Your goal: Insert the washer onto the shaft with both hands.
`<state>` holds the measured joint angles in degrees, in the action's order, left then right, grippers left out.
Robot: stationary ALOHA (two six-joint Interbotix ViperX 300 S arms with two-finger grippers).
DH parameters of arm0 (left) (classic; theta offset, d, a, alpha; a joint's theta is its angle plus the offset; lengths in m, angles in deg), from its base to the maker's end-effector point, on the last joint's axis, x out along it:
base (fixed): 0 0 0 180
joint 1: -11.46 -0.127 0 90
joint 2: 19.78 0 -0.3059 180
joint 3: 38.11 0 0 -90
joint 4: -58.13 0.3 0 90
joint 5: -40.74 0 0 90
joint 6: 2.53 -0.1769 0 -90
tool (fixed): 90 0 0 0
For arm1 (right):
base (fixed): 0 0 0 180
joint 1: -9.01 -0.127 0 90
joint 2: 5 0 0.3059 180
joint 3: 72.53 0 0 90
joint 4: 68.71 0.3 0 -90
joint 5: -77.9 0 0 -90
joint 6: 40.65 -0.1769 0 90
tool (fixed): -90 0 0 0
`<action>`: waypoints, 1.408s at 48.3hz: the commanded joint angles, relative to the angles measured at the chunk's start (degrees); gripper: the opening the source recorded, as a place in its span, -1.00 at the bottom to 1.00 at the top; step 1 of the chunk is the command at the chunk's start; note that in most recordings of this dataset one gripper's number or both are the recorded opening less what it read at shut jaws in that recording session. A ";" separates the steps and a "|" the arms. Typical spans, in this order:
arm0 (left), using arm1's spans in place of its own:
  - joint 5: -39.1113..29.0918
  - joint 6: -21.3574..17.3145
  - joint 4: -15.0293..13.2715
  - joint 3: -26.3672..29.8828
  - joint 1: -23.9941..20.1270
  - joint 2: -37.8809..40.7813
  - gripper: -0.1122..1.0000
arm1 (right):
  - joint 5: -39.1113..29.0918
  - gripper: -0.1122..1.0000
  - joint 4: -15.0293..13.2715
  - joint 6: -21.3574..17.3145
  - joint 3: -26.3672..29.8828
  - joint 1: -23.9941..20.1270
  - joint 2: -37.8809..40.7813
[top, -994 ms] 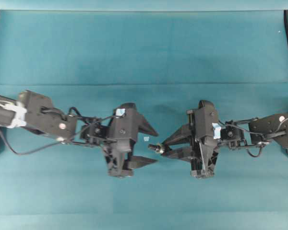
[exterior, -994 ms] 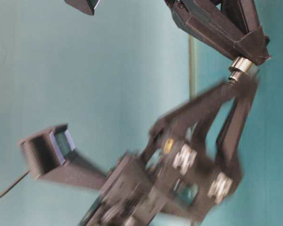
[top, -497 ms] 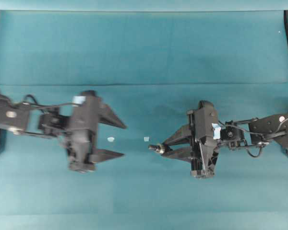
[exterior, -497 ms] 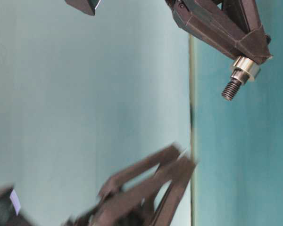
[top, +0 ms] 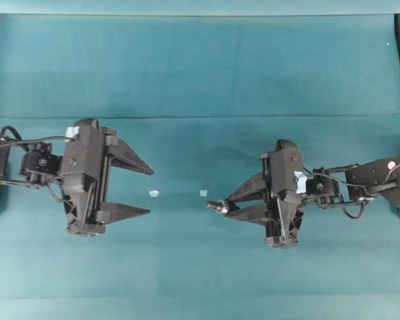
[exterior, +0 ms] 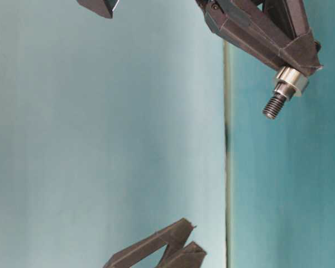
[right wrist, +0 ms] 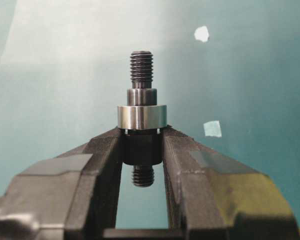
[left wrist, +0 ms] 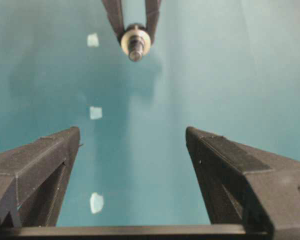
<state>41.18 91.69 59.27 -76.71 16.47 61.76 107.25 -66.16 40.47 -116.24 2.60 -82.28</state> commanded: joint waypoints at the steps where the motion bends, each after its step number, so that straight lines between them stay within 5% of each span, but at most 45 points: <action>1: 0.18 0.09 0.09 0.53 0.09 -0.79 0.85 | 0.35 -0.82 0.00 -0.26 0.88 -0.09 -0.35; 68: 0.18 0.00 0.00 1.49 0.09 0.09 0.85 | 0.35 -0.82 0.00 -0.26 0.97 -0.18 -0.26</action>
<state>41.09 91.78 59.27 -76.45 16.47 62.20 107.34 -66.16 40.47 -116.24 2.51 -82.19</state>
